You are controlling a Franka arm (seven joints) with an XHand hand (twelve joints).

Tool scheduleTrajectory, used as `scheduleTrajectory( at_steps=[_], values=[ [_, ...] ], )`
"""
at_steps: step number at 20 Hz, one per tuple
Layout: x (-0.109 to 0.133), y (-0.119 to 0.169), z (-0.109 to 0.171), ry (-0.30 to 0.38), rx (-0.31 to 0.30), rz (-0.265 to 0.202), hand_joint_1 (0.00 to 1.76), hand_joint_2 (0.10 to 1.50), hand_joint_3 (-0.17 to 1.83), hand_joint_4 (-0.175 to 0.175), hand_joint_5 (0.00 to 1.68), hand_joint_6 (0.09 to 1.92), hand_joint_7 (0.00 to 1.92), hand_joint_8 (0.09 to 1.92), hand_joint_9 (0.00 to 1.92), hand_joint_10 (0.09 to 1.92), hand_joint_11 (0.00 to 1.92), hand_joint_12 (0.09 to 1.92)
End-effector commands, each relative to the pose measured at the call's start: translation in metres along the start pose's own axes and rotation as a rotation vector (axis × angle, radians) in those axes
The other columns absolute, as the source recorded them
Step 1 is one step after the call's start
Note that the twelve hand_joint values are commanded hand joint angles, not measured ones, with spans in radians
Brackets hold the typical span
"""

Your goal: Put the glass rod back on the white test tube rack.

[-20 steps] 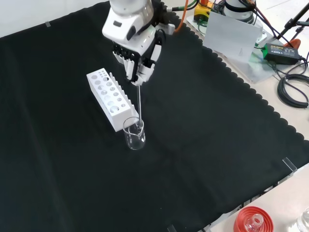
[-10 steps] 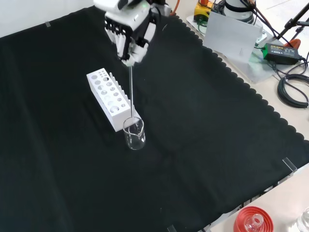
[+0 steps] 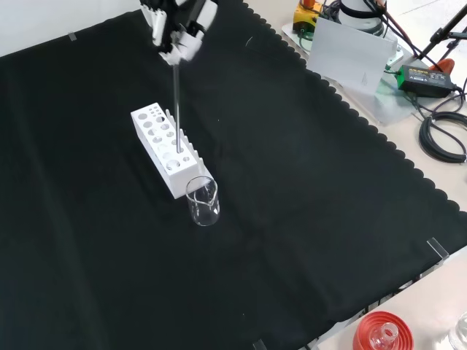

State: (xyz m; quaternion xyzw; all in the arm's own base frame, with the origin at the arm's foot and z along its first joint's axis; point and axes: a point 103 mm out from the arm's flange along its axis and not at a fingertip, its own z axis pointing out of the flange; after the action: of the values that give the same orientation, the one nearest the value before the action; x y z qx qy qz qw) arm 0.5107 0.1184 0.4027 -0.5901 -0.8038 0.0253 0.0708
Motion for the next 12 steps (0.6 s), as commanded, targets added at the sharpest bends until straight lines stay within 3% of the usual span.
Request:
scheduleTrajectory(
  at_steps=[1, 12],
  values=[
    [-0.036, -0.009, -0.006, 0.011, -0.003, 0.050, 1.18, 1.19, -0.17, -0.175, 1.00, 1.01, 1.56, 0.57, 1.80, 0.27, 1.63, 0.58],
    [-0.086, -0.020, -0.006, 0.016, -0.002, 0.152, 1.18, 1.19, -0.17, -0.175, 1.00, 1.01, 1.56, 0.57, 1.80, 0.27, 1.63, 0.58]
  ],
)
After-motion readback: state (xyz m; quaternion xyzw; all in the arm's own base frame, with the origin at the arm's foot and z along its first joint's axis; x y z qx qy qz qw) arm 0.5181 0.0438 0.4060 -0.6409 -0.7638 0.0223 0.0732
